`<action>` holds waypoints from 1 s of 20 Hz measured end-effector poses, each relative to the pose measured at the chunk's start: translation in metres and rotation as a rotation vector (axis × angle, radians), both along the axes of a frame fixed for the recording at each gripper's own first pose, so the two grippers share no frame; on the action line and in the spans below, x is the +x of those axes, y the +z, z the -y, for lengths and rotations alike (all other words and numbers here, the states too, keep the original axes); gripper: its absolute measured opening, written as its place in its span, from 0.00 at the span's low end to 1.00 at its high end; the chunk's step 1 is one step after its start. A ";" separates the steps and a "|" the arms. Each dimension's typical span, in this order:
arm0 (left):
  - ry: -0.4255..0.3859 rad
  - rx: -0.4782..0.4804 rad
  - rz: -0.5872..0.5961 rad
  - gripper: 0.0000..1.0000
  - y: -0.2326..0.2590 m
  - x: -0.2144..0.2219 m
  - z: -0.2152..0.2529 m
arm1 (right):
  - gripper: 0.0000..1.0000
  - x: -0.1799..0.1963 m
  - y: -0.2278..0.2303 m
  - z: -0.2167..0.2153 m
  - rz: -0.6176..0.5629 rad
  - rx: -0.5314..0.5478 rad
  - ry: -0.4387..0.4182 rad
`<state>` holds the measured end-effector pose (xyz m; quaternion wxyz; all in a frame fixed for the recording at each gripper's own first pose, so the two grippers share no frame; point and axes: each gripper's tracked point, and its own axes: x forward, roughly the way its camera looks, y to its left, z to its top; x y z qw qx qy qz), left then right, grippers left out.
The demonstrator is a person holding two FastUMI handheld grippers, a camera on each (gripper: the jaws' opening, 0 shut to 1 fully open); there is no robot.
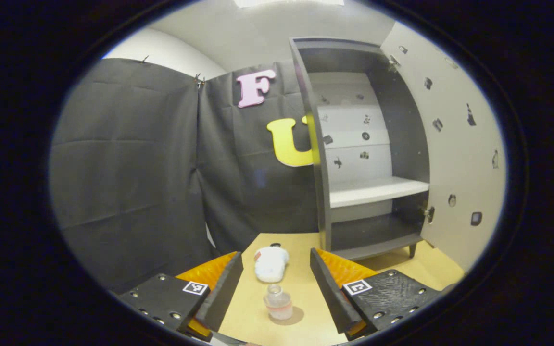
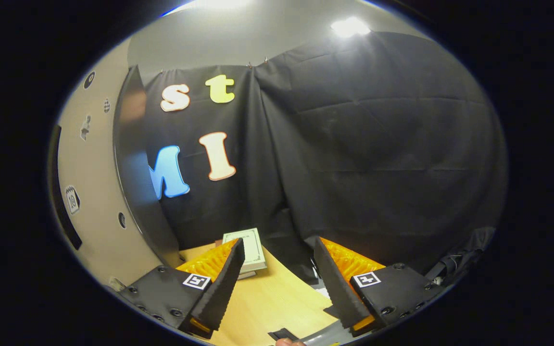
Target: Open the cabinet door with the right hand, grasp the bottle in the cabinet with the left hand and place it on the coaster, then close the cabinet door with the right hand.
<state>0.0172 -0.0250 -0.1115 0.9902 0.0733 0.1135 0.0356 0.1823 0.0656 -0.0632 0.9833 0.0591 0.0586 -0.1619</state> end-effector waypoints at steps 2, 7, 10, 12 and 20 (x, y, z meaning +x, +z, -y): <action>-0.044 -0.022 0.012 0.85 0.026 0.002 0.022 | 0.84 -0.002 0.014 -0.005 0.017 -0.032 0.032; -0.110 -0.042 0.038 0.86 0.084 0.005 0.061 | 0.85 0.002 0.034 -0.052 0.031 -0.102 0.183; -0.113 -0.083 0.031 0.84 0.097 0.010 0.068 | 0.92 -0.003 0.040 -0.088 0.024 -0.034 0.284; -0.089 -0.118 0.020 0.84 0.102 0.013 0.063 | 0.85 -0.005 0.051 -0.105 0.042 -0.002 0.334; -0.017 -0.176 -0.011 0.86 0.107 0.020 0.026 | 0.92 -0.036 0.079 -0.124 0.066 -0.006 0.413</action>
